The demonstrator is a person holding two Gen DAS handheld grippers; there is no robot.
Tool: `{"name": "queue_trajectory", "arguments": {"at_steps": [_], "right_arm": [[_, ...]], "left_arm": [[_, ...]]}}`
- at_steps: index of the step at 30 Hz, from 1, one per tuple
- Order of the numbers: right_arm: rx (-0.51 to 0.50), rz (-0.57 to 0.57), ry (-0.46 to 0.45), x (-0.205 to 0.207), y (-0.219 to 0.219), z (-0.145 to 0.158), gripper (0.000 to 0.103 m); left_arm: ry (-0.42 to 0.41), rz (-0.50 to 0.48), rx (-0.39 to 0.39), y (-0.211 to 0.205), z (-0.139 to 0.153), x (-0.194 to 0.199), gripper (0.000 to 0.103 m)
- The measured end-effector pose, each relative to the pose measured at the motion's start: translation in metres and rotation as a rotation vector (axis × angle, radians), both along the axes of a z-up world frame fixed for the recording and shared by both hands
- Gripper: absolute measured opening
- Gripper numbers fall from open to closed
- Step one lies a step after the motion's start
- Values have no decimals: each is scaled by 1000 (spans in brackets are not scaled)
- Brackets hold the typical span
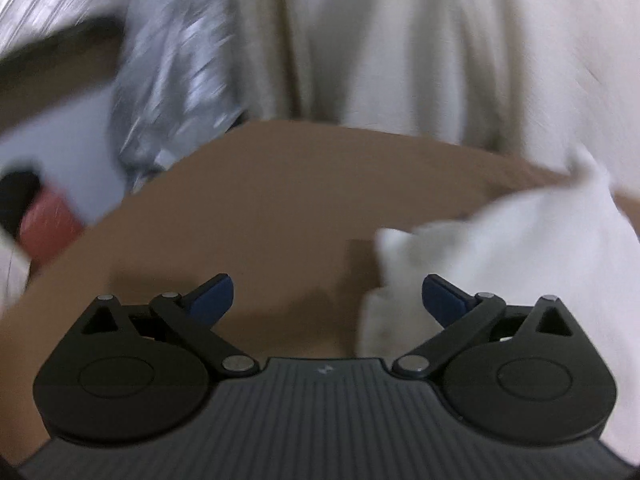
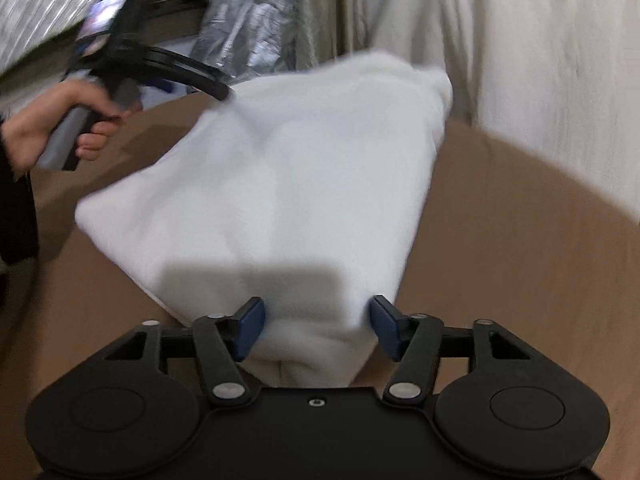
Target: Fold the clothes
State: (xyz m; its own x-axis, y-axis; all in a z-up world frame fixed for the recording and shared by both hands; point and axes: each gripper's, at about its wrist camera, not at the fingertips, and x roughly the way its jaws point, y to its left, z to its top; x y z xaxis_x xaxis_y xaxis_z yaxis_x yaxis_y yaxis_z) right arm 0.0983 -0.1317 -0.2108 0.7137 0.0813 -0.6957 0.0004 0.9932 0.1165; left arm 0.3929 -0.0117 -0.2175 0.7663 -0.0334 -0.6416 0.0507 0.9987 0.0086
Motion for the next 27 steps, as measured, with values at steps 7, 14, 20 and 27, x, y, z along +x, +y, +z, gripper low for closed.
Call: {"name": "queue_trajectory", "arguments": {"at_steps": [7, 14, 20, 27], "right_arm": [[430, -157, 13, -21, -72, 2, 70], [397, -250, 12, -11, -82, 20, 70], [341, -191, 62, 6, -71, 23, 71], [364, -191, 48, 42, -92, 33, 78]], "left_arm": [[171, 41, -355, 102, -30, -42, 101], [202, 64, -631, 136, -49, -51, 102], [228, -141, -580, 109, -46, -48, 102], [365, -239, -598, 85, -66, -38, 102]]}}
